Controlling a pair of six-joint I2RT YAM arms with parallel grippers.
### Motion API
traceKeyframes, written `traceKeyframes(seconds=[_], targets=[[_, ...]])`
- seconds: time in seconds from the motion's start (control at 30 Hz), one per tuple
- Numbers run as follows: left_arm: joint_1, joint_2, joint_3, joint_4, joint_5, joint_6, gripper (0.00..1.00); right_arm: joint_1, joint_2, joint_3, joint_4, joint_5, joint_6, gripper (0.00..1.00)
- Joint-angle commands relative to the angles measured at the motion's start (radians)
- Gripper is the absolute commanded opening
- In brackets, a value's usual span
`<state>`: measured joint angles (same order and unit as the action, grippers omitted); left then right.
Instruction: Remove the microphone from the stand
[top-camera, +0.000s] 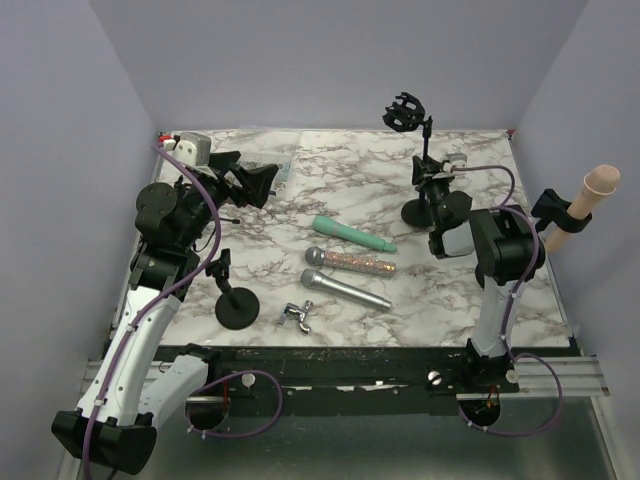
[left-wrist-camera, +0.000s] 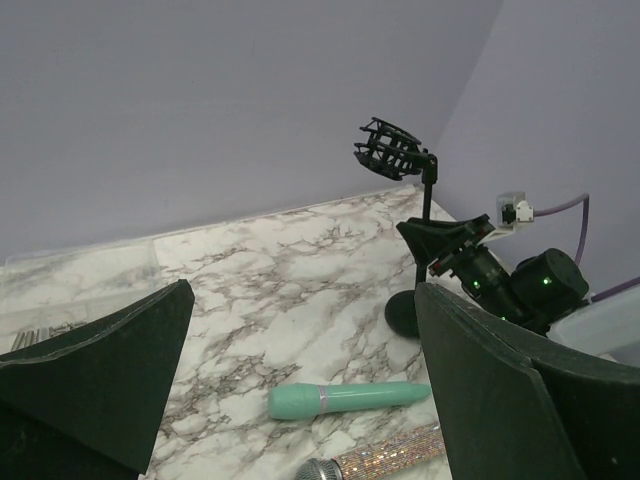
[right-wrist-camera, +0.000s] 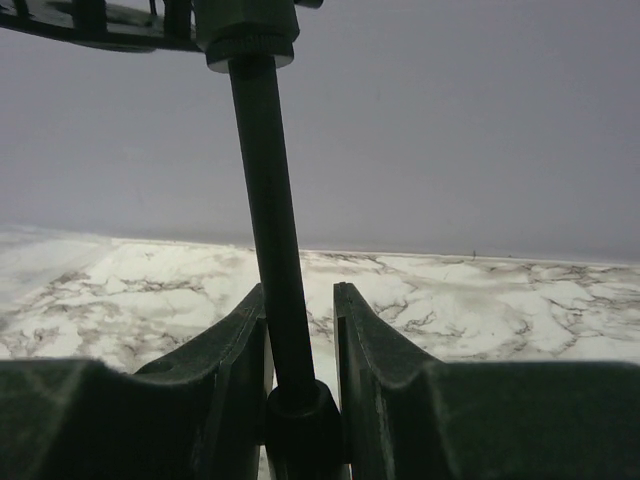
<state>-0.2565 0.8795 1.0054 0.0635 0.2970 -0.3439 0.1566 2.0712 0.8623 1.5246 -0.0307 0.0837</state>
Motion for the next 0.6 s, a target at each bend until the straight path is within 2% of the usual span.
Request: traceKeyframes(seconds=[0.0, 0.27, 0.57], targets=[[-0.001, -0.006, -0.007, 0.020, 0.012, 0.003, 0.96, 0.023, -0.024, -0.133, 0.259, 0.000, -0.025, 0.20], [-0.001, -0.020, -0.016, 0.027, 0.004, 0.003, 0.96, 0.027, -0.097, -0.264, 0.259, 0.009, -0.018, 0.37], [-0.003, -0.019, -0.020, 0.033, 0.005, 0.003, 0.96, 0.046, -0.280, -0.458, 0.226, 0.128, -0.018, 0.77]])
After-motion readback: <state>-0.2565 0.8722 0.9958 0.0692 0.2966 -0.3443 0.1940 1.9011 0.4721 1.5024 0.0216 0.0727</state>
